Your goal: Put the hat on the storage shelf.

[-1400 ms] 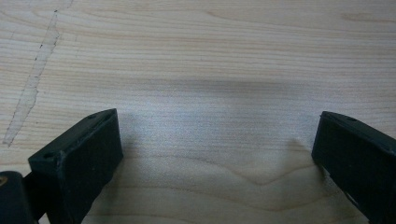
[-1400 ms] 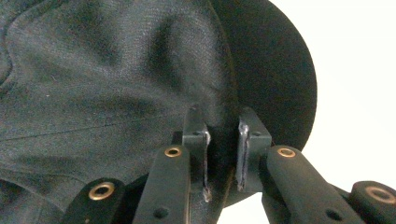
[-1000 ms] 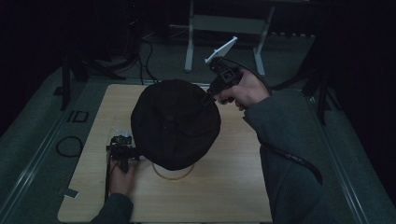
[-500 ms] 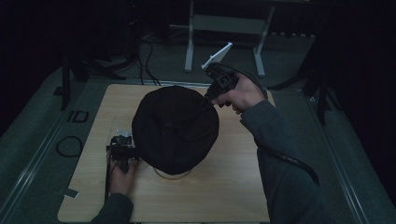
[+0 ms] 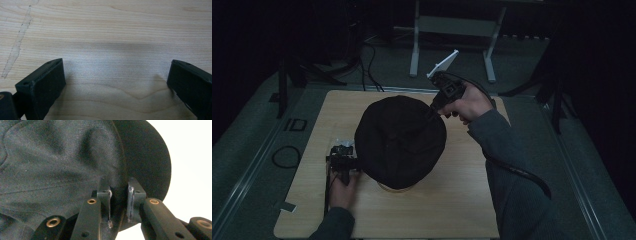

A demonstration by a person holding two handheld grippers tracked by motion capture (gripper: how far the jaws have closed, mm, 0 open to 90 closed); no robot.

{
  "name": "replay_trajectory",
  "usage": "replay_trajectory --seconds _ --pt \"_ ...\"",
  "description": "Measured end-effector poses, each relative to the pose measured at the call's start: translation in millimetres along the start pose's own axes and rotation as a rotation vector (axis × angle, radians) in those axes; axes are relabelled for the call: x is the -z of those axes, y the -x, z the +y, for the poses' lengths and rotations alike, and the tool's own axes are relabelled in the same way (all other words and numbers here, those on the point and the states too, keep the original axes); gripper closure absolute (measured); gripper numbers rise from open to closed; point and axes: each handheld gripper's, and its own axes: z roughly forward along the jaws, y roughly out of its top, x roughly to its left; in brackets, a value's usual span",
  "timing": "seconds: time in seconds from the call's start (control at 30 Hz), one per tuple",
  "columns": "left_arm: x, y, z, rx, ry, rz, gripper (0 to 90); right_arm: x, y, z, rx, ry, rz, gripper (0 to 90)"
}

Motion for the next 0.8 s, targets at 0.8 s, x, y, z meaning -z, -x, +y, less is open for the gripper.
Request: replay_trajectory --seconds 0.8 --pt "0.2 -0.1 0.1 -0.001 -0.002 -0.001 1.2 -12.6 -0.9 1.8 0.003 -0.013 -0.008 75.1"
